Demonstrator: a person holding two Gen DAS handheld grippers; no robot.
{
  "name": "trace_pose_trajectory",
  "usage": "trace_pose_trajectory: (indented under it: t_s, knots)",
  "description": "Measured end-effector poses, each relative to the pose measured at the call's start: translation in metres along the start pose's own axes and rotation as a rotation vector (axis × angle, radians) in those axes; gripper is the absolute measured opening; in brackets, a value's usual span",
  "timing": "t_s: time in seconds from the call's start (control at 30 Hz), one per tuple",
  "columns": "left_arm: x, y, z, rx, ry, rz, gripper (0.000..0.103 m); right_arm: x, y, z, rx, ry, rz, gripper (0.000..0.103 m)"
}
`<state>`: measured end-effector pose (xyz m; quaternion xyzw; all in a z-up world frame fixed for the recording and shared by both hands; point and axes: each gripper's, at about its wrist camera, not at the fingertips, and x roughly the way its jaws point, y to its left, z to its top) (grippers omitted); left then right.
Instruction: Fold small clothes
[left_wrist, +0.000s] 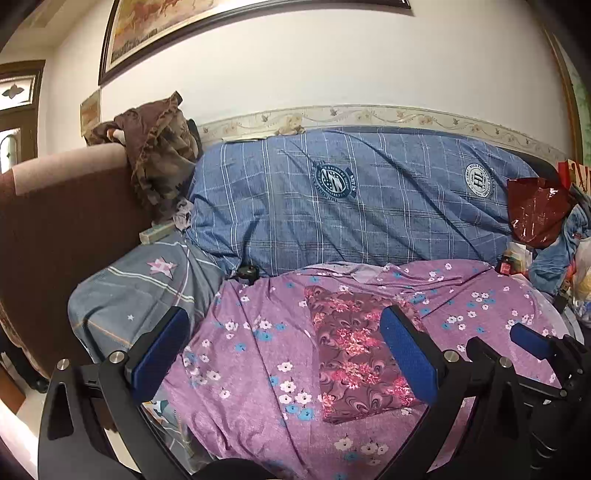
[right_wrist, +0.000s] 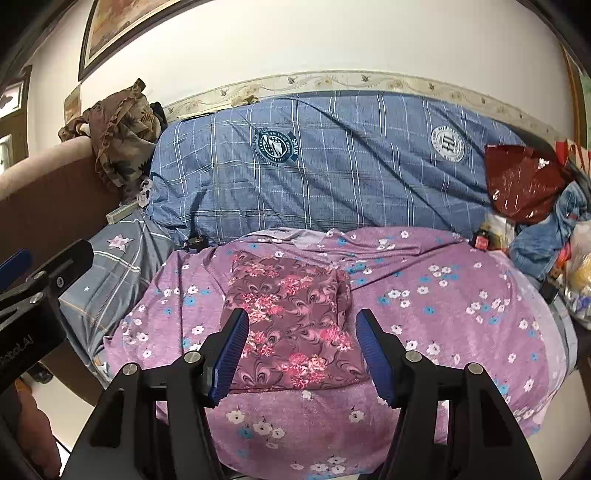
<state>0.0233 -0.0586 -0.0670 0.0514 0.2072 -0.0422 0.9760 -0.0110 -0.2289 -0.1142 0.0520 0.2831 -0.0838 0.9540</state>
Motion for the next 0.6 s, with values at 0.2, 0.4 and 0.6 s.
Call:
trace_pose_trajectory:
  t_s: [0.2,0.4,0.6]
  knots:
    - [0.007,0.003,-0.003,-0.012,0.025,-0.008,0.103,0.0,0.007,0.001,-0.023,-0.009,-0.011,0.063]
    - [0.011,0.004,-0.003,-0.02,0.037,-0.022,0.103,0.004,0.01,0.0,-0.031,-0.004,-0.008,0.063]
    - [0.017,0.007,-0.003,-0.032,0.038,-0.035,0.103,0.012,0.013,-0.003,-0.036,0.009,-0.004,0.063]
